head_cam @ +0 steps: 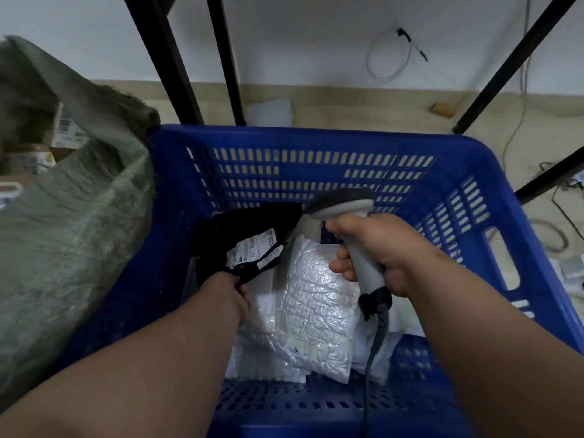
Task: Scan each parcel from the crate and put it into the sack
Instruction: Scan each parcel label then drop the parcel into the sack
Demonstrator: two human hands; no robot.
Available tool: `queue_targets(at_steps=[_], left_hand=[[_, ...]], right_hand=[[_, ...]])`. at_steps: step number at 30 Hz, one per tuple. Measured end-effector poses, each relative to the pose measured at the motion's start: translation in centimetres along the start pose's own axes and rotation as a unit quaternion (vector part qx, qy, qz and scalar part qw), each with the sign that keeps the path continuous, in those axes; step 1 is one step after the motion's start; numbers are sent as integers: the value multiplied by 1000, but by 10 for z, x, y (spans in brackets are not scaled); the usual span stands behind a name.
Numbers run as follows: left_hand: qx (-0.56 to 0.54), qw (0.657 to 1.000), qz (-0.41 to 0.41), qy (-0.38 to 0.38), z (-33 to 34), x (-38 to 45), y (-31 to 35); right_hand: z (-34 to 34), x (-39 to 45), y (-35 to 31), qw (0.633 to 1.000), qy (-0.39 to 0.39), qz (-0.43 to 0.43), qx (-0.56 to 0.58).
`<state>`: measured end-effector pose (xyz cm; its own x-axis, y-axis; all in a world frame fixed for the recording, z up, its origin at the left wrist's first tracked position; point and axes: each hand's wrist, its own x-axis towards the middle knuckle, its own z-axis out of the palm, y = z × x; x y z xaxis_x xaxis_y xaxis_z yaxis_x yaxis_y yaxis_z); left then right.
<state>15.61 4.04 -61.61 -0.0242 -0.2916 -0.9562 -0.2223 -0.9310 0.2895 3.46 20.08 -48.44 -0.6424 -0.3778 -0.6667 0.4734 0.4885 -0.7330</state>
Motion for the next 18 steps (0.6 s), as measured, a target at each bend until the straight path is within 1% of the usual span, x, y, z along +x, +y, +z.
queue_targets(at_steps=[2,4,6,8,13,18], left_hand=[[-5,998,58,6,-2,-5,2],[4,991,133,-6,-5,-16,3],[45,975,214,-30,-9,-29,5],[83,959,266,-60,-12,-47,9],[82,933,297,-188,-18,-110,22],[94,888,317,-319,-34,-177,35]], right_hand=[[-4,-5,-2,1000,9,-9,1],[-9,-14,-3,1000,17,-17,-2],[-15,-25,-5,999,29,-30,-9],[-22,-39,-6,998,43,-46,-20],[-35,-83,-7,993,62,-95,-27],[-43,-131,-8,986,63,-155,-17]])
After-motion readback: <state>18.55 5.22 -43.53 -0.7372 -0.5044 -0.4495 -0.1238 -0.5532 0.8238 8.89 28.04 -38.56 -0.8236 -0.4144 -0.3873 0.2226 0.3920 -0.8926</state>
